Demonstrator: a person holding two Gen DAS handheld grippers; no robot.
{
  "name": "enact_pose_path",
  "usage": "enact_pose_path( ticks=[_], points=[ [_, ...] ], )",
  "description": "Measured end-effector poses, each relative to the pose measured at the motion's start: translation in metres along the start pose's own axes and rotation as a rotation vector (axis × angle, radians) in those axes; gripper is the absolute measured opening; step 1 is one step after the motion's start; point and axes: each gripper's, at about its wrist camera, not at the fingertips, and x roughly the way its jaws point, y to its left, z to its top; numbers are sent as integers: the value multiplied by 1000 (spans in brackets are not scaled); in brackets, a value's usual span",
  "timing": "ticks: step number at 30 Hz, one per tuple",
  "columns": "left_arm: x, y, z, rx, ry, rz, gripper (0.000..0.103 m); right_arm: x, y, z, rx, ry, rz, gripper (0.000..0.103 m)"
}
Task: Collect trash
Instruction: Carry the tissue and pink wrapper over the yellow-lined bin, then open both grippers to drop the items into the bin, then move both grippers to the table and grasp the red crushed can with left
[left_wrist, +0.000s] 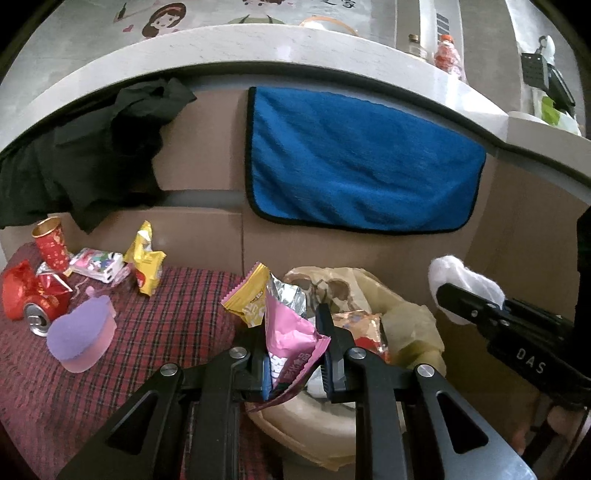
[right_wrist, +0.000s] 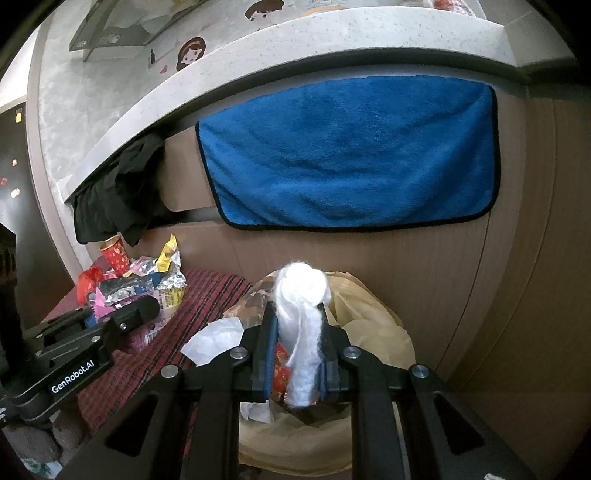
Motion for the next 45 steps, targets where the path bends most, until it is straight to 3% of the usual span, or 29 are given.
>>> enact_pose_path(
  ticks=[13,16,18,19,20,21,27,32,38,41,45],
  points=[
    [26,-6,10,-17,46,-74,21,18,-8,1,10,24,5,16],
    [38,-5,13,-35,80,-156,22,25,-14,3,33,30,21,16],
    [50,1,15,-55,119,-260,35,30,-18,4,43,19,42,24],
    [55,8,16,-83,137,-291,50,34,-20,4,43,25,43,31],
    [57,13,16,-106,138,-293,55,39,-23,3,50,43,36,47],
    [57,21,17,-127,132,-282,55,42,-27,2,66,53,27,52],
    [33,59,25,-165,72,-167,59,39,-28,-8,70,59,18,52],
    [-5,104,22,-149,36,-30,59,21,-6,-4,-13,34,-11,52],
    [-55,182,4,-209,12,136,59,9,37,9,-88,11,4,52],
    [-75,217,-8,-253,-2,169,59,9,64,15,-113,8,42,54],
    [-92,253,-24,-290,1,156,59,18,109,21,-165,23,87,56]
  ],
)
